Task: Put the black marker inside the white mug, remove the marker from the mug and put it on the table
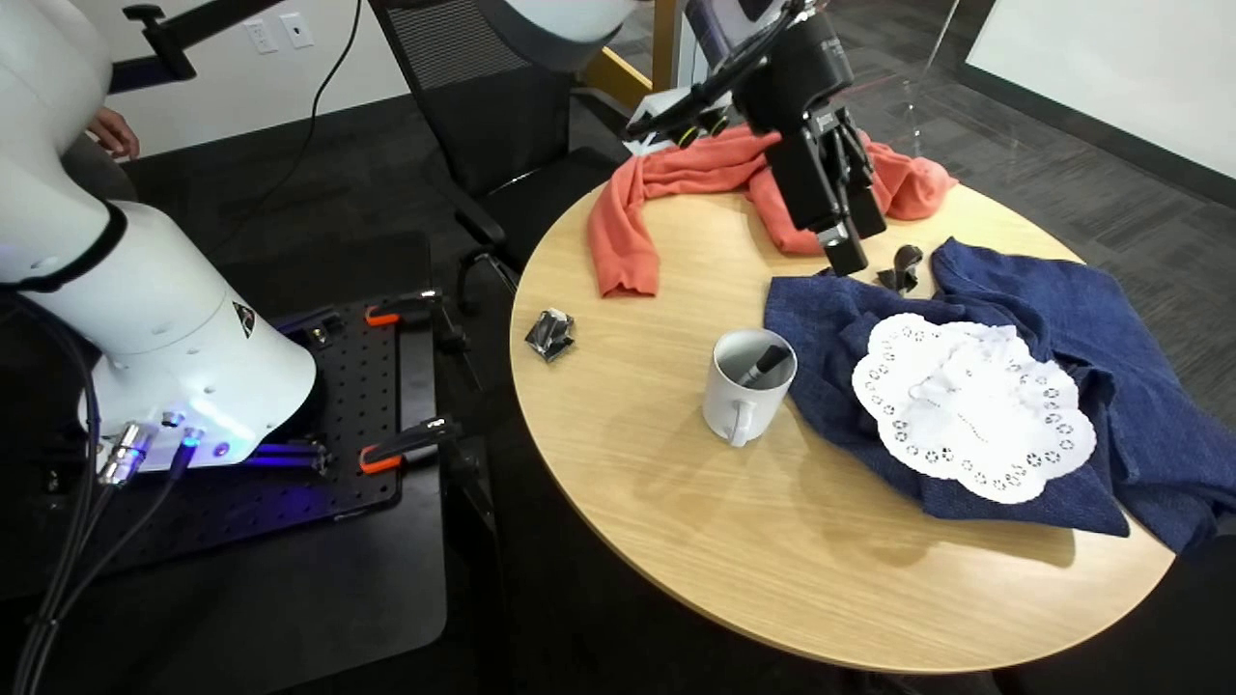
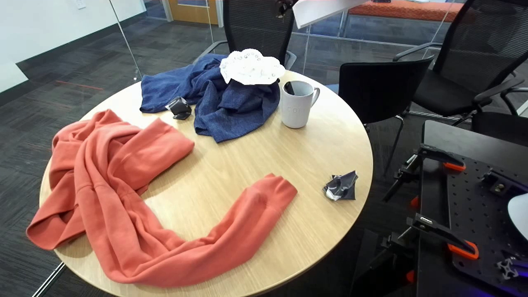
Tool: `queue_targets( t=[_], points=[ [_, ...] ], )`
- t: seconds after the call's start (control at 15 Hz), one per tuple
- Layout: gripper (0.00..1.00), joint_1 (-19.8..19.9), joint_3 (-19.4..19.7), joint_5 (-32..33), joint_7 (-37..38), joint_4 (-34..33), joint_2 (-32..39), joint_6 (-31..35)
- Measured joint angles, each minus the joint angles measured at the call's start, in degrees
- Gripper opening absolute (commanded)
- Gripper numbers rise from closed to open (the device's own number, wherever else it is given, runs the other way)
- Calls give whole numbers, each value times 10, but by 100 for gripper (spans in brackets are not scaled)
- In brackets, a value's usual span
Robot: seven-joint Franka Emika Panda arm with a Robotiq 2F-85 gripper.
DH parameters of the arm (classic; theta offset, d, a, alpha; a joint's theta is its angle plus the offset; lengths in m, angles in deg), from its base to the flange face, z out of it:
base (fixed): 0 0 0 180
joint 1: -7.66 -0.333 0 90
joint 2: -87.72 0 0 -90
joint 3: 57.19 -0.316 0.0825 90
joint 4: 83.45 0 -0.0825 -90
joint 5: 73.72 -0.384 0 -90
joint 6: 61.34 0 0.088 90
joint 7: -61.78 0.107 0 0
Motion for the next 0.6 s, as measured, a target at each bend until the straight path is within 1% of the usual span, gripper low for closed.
queue_targets(
  t=[0.2,0.33,0.6],
  points=[
    [100,6,9,-56,-107,14,-16,46],
    [100,10,12,-105,-190,24,-24,68],
    [100,15,16,-206,-349,39,-31,78]
  ],
)
